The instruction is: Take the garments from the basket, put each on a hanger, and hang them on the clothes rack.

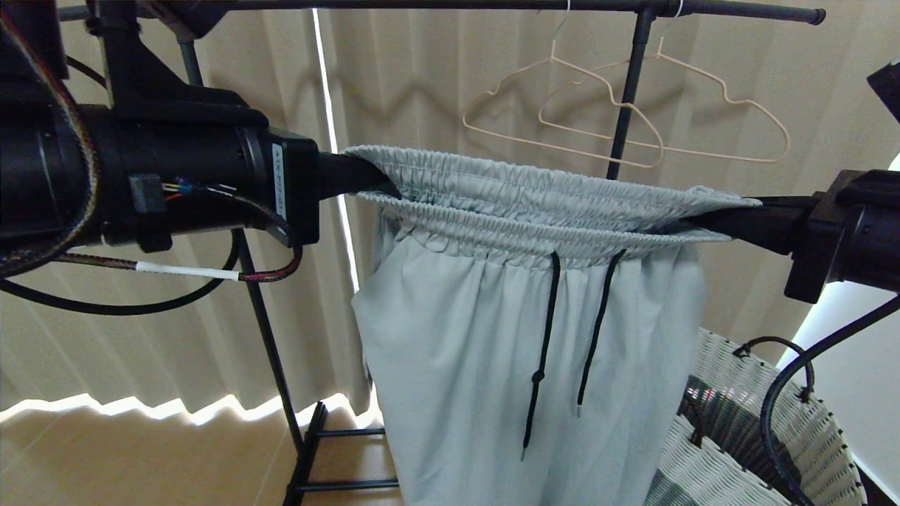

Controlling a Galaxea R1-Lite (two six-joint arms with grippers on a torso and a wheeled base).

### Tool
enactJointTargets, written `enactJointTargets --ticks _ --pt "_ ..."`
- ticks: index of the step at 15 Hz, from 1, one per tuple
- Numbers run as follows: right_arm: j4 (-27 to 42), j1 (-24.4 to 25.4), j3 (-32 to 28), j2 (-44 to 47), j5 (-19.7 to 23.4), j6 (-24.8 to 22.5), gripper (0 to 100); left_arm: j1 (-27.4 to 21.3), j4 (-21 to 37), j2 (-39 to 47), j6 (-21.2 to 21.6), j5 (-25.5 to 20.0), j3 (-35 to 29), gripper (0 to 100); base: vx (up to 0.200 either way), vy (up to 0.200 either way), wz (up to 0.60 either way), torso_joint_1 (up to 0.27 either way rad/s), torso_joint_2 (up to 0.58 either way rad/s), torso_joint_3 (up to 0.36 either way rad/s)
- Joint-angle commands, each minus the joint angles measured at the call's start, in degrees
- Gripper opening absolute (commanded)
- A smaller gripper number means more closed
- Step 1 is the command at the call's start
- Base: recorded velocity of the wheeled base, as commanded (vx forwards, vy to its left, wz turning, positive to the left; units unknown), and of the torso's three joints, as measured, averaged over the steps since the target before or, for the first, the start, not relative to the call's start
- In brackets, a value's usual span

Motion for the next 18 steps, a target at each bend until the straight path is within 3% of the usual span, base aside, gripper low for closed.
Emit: enactJointTargets --ticks 1,7,18 --pt "-0.08 0.07 -0.14 -0.17 0.03 0.01 0 -0.03 0.10 0.09 0.02 -0.01 0.05 0 0.000 0.000 0.00 0.000 0.00 0.000" --pt "-0.26 0.07 -6.20 3.00 0.29 0.10 0 0.05 0.28 -2.46 2.31 0.08 0.23 0 0.000 0.000 0.00 0.000 0.00 0.000" --pt "-4.48 0.07 -6.29 5.46 0.38 0.10 0 1.11 -0.42 -1.93 2.75 1.49 0.76 0 0.000 0.000 0.00 0.000 0.00 0.000"
